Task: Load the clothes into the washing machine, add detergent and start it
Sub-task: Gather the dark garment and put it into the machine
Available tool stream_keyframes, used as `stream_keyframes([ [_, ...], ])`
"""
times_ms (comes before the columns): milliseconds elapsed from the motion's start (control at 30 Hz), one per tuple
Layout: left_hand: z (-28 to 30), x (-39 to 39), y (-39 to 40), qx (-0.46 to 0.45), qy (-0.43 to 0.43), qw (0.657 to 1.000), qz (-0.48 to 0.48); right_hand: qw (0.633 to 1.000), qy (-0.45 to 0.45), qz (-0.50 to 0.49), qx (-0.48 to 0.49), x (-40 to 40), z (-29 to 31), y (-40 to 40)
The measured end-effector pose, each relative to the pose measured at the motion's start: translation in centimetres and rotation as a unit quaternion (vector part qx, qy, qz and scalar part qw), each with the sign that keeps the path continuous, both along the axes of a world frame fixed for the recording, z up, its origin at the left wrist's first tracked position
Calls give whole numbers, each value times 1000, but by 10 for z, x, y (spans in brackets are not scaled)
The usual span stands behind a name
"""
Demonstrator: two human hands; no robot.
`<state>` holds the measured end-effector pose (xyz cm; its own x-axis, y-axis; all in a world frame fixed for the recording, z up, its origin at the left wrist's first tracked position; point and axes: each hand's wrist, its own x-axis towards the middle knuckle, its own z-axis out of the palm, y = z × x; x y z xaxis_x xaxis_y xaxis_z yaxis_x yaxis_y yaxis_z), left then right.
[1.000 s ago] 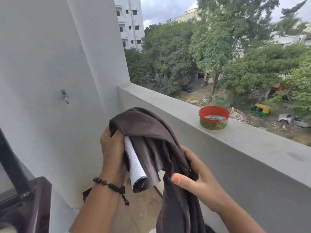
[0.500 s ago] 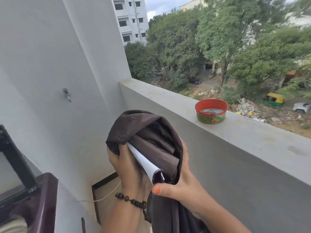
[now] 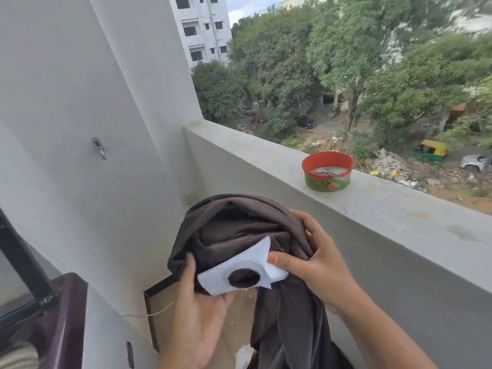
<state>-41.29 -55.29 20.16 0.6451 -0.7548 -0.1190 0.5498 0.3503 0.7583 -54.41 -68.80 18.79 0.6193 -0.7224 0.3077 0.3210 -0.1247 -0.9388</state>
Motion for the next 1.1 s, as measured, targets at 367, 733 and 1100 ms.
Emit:
stream_keyframes([
  [367, 10, 13, 43, 211, -673, 709, -26, 951, 200, 52, -229, -11, 25, -7],
  [733, 28, 21, -17, 263, -678, 652, -214, 886, 267, 151, -347, -13, 43, -5],
  [1100, 31, 45, -15, 111, -460, 873, -120, 971, 134, 168, -106, -26, 13, -35],
])
